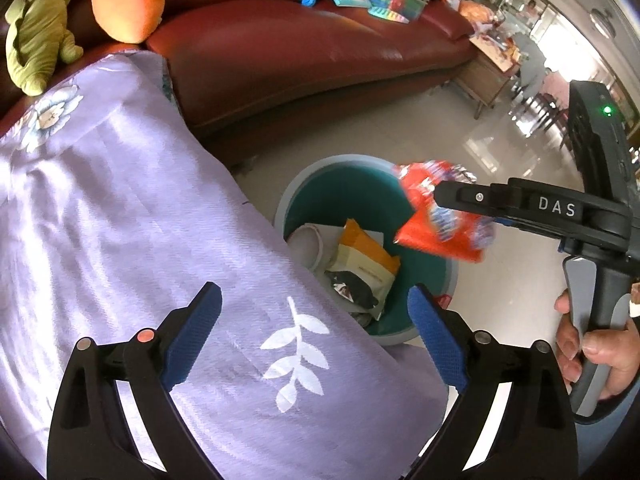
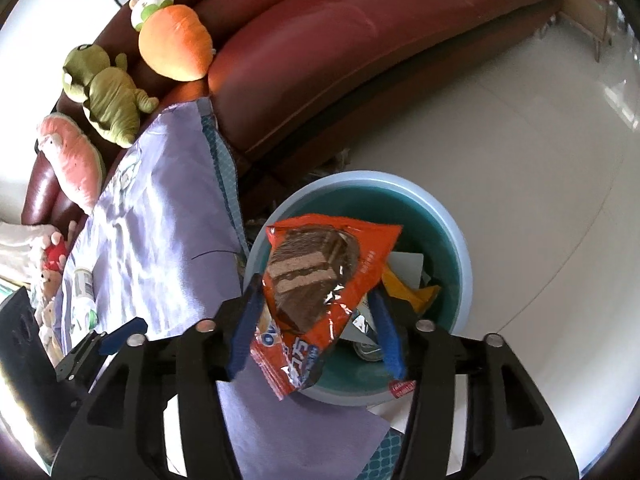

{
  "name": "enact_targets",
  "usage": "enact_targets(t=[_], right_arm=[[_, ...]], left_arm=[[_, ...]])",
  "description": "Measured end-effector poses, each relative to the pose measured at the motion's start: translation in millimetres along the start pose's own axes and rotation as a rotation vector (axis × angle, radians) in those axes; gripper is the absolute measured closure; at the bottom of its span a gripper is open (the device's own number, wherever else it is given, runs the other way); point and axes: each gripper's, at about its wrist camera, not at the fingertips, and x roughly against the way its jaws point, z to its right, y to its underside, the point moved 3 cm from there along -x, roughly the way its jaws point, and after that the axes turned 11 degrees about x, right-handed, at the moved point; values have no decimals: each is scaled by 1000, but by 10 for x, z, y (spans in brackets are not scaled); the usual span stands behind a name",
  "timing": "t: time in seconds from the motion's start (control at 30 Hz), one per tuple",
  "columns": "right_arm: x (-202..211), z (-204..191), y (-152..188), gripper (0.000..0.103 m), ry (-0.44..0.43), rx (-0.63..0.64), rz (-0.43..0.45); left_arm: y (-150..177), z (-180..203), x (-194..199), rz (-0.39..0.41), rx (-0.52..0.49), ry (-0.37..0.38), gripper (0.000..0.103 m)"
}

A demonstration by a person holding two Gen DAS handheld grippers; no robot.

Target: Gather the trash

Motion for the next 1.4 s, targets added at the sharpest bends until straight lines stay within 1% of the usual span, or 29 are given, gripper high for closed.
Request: enact_targets(t=[0.07,0.13,0.17,0.27,0.37,0.47,0.57,0.8,0.9,1.0,1.27,1.4], right_arm=[[-6,-32,-12,30,3,2,5],[-16,-59,-22,28,6,7,-1],[-21,-64,-24,25,2,4,-5],[-22,-77,-25,20,-15,6,-8],[-11,-125,-10,15,-18,38,-13],[14,-179,28,8,-13,64,-29],[91,-213,68,7,-4,82,-29],[365,-333,213,7,59,134,-6],[492,-405,303,7,83,158,11],[659,-507,411,7,129,190,39],[1020,-828,721,7,196,289,91],[1151,-969,879,7,214,337,113]], left_arm=[[8,-20,8,1,4,-2,9],[15,-41,17,2,10,-1,9],[19,-54,21,2,14,-1,9],[28,-82,28,-3,26,0,9],[30,-110,40,-3,31,-3,9],[38,-123,66,-2,36,-8,9],[75,-154,139,14,44,-15,9],[141,-277,426,65,85,-10,9],[181,-290,576,95,83,-36,9],[244,-321,746,124,94,-48,4],[476,-368,1047,136,150,-34,4],[630,-391,1170,154,160,-58,4]])
